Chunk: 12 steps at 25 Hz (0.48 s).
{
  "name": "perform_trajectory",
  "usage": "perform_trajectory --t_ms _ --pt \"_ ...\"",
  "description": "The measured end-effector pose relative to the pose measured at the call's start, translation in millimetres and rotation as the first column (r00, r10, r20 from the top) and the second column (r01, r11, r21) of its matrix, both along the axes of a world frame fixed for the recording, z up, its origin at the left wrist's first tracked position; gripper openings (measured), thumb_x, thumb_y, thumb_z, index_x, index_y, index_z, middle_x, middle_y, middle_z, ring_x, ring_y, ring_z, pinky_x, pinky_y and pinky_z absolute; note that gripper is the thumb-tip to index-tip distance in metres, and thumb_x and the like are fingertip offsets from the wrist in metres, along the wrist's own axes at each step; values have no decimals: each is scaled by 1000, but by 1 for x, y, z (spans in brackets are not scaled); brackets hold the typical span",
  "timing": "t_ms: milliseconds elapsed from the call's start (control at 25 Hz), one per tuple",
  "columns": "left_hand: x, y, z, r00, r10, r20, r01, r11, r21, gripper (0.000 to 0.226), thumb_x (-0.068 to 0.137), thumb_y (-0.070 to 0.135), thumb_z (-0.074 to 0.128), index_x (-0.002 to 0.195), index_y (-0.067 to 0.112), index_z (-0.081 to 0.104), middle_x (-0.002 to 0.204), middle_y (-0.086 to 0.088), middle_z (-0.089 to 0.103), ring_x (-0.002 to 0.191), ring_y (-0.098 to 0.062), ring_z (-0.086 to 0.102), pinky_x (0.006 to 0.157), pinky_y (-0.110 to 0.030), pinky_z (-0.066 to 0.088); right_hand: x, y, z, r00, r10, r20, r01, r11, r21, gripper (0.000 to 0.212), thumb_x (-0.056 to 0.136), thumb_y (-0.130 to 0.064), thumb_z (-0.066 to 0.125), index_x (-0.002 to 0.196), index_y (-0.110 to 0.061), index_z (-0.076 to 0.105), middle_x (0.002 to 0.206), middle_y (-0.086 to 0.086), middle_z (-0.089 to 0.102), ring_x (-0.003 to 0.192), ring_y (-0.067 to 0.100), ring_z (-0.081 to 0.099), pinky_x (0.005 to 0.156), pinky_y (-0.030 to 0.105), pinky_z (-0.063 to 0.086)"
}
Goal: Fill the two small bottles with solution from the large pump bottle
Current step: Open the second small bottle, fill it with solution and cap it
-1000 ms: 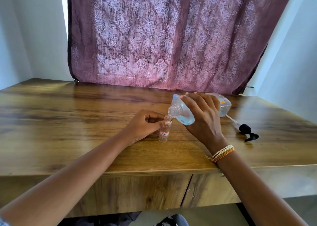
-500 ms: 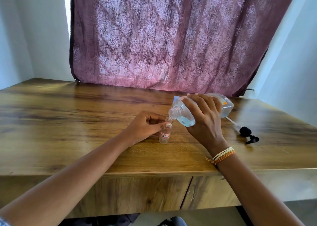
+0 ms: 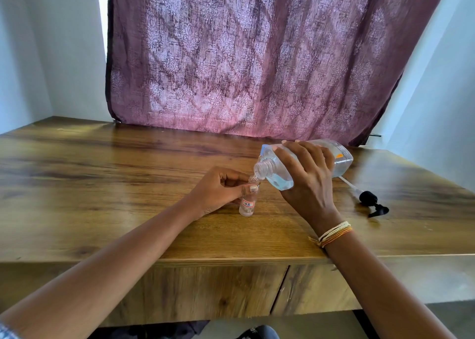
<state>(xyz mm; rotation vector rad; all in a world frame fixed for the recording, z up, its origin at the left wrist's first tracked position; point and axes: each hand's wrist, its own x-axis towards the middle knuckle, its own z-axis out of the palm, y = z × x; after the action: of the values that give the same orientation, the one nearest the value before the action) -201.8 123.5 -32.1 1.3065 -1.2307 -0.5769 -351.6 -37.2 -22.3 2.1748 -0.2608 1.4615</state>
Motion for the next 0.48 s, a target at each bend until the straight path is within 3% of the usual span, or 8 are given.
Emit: perform_trajectory --t_ms 200,480 --pt "1 0 -1 1000 0 -2 0 1000 -6 19 82 10 71 101 7 74 100 -16 75 91 -30 72 74 -35 61 0 0 0 1000 -12 -5 12 1000 -5 52 81 -34 72 126 -28 49 122 5 67 111 31 61 91 49 40" --pt "1 -1 -1 1000 5 -1 -5 1000 -2 22 82 10 71 102 3 73 100 -18 74 91 -31 72 75 -40 61 0 0 0 1000 -9 11 9 1000 -15 50 82 -36 71 125 -28 49 121 6 67 111 31 61 91 50 41"
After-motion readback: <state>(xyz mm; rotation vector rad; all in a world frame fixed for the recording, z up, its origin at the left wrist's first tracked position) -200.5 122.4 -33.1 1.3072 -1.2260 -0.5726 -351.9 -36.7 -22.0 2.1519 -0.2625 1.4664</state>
